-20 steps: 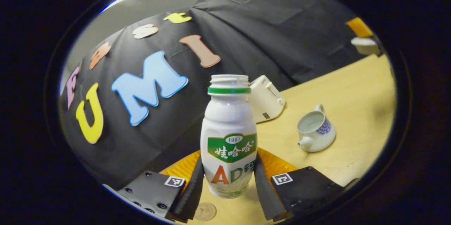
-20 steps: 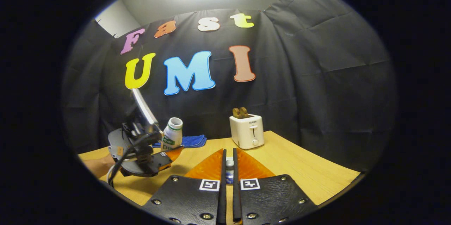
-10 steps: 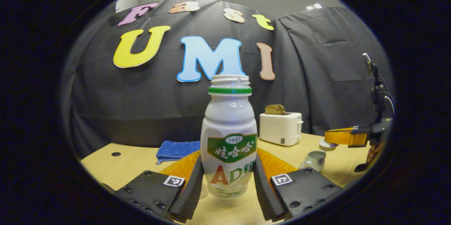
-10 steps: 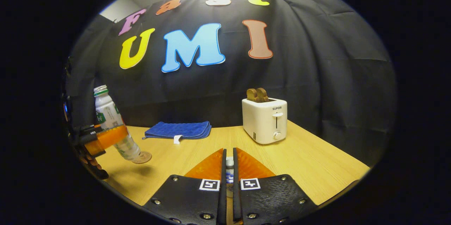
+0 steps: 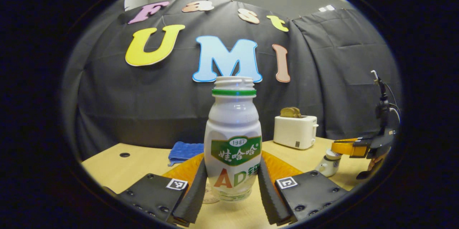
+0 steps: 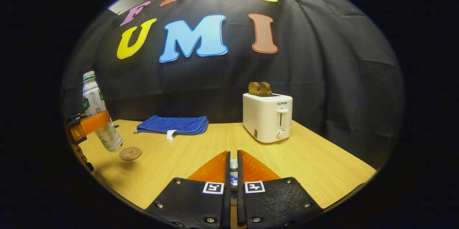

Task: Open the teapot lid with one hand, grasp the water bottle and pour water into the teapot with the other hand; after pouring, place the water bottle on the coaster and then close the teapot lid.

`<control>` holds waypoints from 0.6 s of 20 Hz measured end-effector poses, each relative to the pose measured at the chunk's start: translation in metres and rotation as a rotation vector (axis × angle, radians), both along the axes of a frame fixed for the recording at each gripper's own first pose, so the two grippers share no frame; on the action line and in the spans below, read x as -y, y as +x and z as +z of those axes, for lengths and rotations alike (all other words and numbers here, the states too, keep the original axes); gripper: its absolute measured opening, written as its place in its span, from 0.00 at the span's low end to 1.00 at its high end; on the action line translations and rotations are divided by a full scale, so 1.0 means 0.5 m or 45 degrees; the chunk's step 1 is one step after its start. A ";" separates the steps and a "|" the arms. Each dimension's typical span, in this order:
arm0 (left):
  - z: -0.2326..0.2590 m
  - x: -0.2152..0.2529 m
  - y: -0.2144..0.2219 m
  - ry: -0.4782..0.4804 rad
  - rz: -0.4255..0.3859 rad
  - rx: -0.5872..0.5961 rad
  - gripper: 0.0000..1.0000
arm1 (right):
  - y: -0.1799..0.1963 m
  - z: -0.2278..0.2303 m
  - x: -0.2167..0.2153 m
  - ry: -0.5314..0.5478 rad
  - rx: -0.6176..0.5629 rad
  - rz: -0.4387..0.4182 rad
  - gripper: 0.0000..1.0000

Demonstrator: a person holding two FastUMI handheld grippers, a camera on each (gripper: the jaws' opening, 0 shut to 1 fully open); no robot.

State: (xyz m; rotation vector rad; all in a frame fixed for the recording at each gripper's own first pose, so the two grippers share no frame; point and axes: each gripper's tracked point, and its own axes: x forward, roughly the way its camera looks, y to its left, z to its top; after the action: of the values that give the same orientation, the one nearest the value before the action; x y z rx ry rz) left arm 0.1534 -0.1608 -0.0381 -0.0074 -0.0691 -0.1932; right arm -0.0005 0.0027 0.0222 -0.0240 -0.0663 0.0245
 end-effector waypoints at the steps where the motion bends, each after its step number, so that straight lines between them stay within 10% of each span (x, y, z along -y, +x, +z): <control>1: -0.001 -0.001 0.001 -0.003 0.002 -0.002 0.80 | 0.002 -0.002 -0.003 0.006 -0.006 0.005 0.07; 12: -0.014 -0.020 0.004 -0.007 0.049 -0.027 0.80 | 0.013 -0.030 0.006 0.044 -0.046 -0.005 0.07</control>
State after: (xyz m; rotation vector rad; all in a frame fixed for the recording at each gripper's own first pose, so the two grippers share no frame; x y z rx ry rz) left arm 0.1553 -0.1508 -0.0452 -0.0139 -0.0485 -0.1542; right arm 0.0061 -0.0001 0.0073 0.0112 -0.0309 0.0195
